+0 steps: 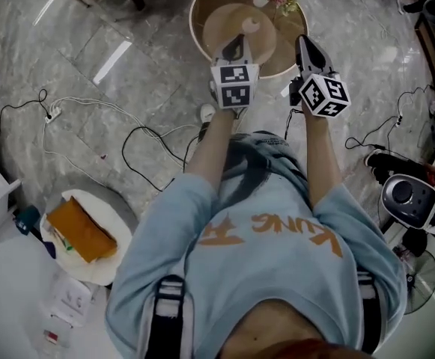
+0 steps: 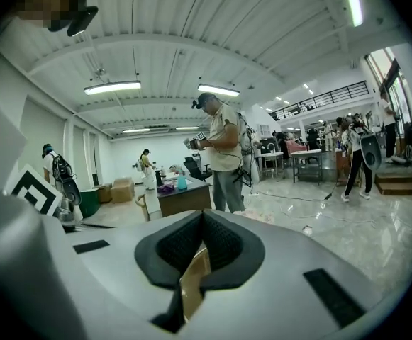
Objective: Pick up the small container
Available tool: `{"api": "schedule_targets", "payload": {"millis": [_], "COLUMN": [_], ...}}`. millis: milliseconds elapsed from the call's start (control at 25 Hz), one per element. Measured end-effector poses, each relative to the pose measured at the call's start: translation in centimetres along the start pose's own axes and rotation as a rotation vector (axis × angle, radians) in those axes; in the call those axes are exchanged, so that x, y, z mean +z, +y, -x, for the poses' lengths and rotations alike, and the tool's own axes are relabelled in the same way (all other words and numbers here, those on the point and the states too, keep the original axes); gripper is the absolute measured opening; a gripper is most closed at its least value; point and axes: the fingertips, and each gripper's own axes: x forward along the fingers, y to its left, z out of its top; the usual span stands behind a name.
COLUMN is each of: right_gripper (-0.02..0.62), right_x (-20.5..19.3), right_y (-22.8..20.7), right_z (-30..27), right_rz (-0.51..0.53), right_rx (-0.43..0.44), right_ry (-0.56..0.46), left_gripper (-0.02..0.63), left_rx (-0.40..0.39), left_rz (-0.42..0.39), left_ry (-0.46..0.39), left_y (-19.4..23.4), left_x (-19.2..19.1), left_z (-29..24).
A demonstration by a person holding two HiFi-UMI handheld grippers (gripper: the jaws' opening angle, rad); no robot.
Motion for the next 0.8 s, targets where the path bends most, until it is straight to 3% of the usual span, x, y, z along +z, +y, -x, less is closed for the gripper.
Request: {"api": "schedule_targets", "payload": {"millis": [280, 400, 600, 800], "right_gripper": [0.014, 0.014, 0.014, 0.014], "right_x": [-4.6, -6.5, -11.1, -14.9], "right_y": [-3.9, -5.0, -6.8, -7.0], "right_z": [1.5, 2.0, 1.3, -1.6], "right_rz": [-0.132, -0.23, -0.344, -0.333], "right_rx": [-0.061, -0.066, -0.042, 0.038], "right_ry": [0.052, 0.052, 0.095, 0.155], "left_gripper": [0.023, 0.023, 0.023, 0.023], "left_rx": [-0.039, -0.048, -0.047, -0.014], "left_rz": [0.056, 0.0, -0.042, -0.045], "left_ry": [0.099, 0.144, 0.187, 0.225], "left_y": [-1.1, -1.0, -0.8, 0.9], "left_x": [-3.3, -4.0, -6.2, -9.5], "left_z": [-2.6, -4.2, -6.7, -9.5]}}
